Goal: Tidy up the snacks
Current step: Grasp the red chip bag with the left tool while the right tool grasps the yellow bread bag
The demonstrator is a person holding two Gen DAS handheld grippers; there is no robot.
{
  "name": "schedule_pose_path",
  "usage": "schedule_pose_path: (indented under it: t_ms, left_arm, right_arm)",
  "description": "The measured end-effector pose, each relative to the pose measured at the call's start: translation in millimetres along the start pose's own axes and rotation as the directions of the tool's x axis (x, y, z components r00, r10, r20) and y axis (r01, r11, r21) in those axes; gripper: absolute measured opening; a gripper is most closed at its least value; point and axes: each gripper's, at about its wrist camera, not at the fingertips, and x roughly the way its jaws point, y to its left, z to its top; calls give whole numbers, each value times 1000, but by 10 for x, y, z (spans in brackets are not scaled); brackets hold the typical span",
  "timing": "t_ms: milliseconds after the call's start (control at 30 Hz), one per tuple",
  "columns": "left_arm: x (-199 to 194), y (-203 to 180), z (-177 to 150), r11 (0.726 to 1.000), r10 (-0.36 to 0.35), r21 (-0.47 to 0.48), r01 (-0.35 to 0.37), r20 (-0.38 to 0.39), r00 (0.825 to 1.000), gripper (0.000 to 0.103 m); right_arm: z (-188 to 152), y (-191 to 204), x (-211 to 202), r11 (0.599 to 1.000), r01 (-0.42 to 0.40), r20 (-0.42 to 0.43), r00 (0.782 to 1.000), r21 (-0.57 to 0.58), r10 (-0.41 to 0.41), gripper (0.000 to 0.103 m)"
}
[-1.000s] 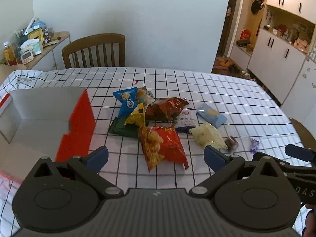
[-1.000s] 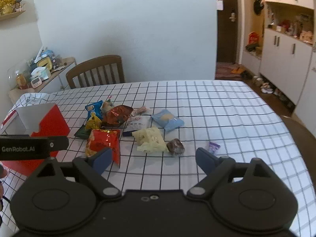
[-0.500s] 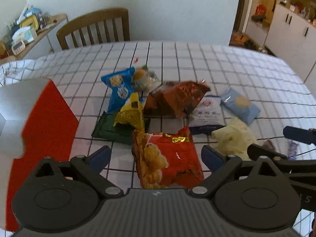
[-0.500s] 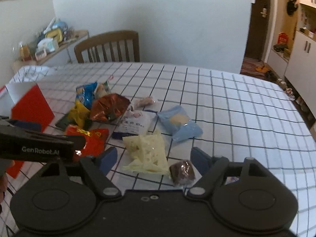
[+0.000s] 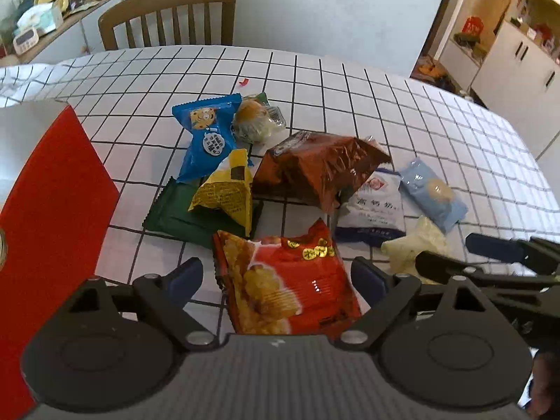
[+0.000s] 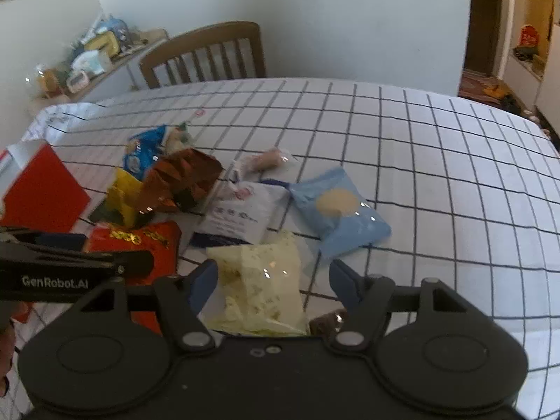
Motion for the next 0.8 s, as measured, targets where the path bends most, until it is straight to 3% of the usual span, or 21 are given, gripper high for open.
schedule_pose_path:
  t_ms: [100,200,267,367,600,800]
  left_arm:
    - [22,-75,11,999,18,31,-18,-9,1000,92]
    - [91,-119,-22,998,35,54,-33,-41,999,88]
    - [99,-104,-33,998,32,47,-30,-46,998,87]
    - [91,-106,-34,998,28,56,-26,-49,998,78]
    - [55,-103,-83,998,4,59,-1,-47,999,68]
    - [-86,-116,-146,998,-11,56,12,-26,1000,67]
  right_arm:
    - [11,16,40,999,29,-17,999,-28,-30,70]
    - [5,36,104,999,38,-43,998,-39,-40,59]
    - [-12,42,121,998,36,-43,998,-42,-38,57]
    - [-14,64,132,998,31,-47,998,-45,-33,55]
    - [-8,214,94,995,14,-37,999,-98,-18,29]
    - [-59,314,-26,991,16,-15,1000,-131,-18,27]
